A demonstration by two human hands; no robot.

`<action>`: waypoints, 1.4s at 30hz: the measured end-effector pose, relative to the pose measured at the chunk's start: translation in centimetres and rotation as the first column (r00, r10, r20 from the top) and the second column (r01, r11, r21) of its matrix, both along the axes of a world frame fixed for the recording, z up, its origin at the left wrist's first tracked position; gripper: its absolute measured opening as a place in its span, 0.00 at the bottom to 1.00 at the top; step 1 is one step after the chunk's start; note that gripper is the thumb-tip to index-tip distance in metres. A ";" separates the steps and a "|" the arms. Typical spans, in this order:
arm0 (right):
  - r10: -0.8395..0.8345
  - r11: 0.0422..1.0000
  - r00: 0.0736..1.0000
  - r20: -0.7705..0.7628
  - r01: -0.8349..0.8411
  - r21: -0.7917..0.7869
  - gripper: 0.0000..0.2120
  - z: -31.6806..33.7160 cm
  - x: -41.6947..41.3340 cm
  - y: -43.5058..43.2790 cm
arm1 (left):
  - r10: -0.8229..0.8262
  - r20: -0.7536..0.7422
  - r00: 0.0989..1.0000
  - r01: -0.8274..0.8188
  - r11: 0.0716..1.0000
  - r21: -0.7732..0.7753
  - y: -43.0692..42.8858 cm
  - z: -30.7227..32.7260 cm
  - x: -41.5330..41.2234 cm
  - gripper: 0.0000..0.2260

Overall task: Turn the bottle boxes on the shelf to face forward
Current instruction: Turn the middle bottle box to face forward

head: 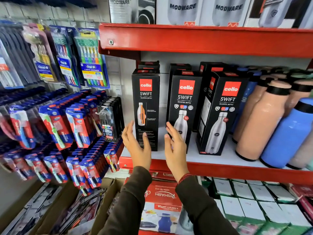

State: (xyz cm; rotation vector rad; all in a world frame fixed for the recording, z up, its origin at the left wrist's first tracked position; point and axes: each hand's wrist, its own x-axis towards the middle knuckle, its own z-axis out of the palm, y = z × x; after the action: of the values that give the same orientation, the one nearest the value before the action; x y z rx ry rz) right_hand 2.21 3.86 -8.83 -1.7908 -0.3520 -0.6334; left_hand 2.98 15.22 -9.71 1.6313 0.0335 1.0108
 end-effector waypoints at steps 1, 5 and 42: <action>0.016 1.000 0.999 -0.030 -0.016 -0.026 0.20 0.1 0.3 0.7 | -0.017 -0.031 0.999 0.017 1.000 0.005 0.8 -0.4 0.6 0.25; 0.009 0.994 0.995 -0.101 -0.020 -0.107 0.23 -0.1 1.2 2.9 | -0.139 -0.148 0.979 0.145 0.989 0.032 3.0 -1.1 2.0 0.27; -0.132 0.944 0.966 -0.222 0.191 0.269 0.21 -0.7 0.5 -3.7 | -0.458 -0.264 0.849 0.473 0.881 -0.006 -6.9 -1.9 -0.8 0.23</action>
State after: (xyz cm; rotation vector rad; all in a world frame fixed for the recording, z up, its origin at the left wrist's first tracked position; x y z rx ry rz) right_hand 2.66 0.17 -9.51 -1.5930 0.0279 -0.5795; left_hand 2.16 8.32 -11.61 1.7044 -0.2131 0.4242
